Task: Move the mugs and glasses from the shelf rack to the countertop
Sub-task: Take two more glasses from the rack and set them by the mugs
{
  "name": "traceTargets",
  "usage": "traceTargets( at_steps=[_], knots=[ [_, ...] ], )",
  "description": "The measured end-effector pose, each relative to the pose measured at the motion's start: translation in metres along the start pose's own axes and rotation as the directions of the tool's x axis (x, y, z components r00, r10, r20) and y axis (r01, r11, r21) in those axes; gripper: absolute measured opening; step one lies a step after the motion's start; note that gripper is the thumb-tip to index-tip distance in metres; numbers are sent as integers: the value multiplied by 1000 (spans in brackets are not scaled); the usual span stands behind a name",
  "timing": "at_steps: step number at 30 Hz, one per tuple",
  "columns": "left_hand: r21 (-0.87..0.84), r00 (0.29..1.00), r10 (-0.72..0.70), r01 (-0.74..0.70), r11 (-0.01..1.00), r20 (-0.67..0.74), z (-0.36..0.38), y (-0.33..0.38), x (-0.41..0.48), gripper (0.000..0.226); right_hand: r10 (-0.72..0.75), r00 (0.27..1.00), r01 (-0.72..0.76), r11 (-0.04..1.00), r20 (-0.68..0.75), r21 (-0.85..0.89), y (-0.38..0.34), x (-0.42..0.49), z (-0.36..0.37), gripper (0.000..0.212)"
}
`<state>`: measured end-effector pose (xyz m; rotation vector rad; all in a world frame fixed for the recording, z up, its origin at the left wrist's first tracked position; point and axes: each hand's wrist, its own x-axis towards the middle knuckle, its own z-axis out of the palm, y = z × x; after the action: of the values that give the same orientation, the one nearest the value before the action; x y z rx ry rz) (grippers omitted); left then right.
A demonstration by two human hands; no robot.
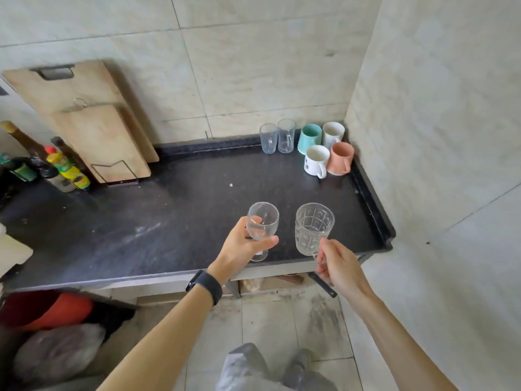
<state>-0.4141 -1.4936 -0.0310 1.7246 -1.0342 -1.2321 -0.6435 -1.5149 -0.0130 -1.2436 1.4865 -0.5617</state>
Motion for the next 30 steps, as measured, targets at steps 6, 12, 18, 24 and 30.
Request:
traceTargets(
  at_steps=[6, 12, 18, 24, 30],
  knots=[
    [-4, 993, -115, 114, 993, -26, 25, -11, 63, 71, 89, 995, -89, 996, 43, -6, 5, 72, 4, 41],
    [4, 977, -206, 206, 978, -62, 34, -22, 146, 55, 158, 986, -159, 987, 58, 13, 9, 154, 22, 39],
    [65, 976, -215, 216, 974, -32, 27, -14, 228, 64, 210, 975, -214, 975, 67, 54, 1, 236, 44, 37],
    [100, 979, -191, 197, 975, -73, 21, 0, 302, 70, 231, 968, -235, 972, 98, 26, -16, 312, 60, 29],
    [25, 973, -158, 165, 986, -169, 22, 9, 363, 82, 164, 980, -166, 986, 112, 12, -27, 383, 66, 28]
  ],
)
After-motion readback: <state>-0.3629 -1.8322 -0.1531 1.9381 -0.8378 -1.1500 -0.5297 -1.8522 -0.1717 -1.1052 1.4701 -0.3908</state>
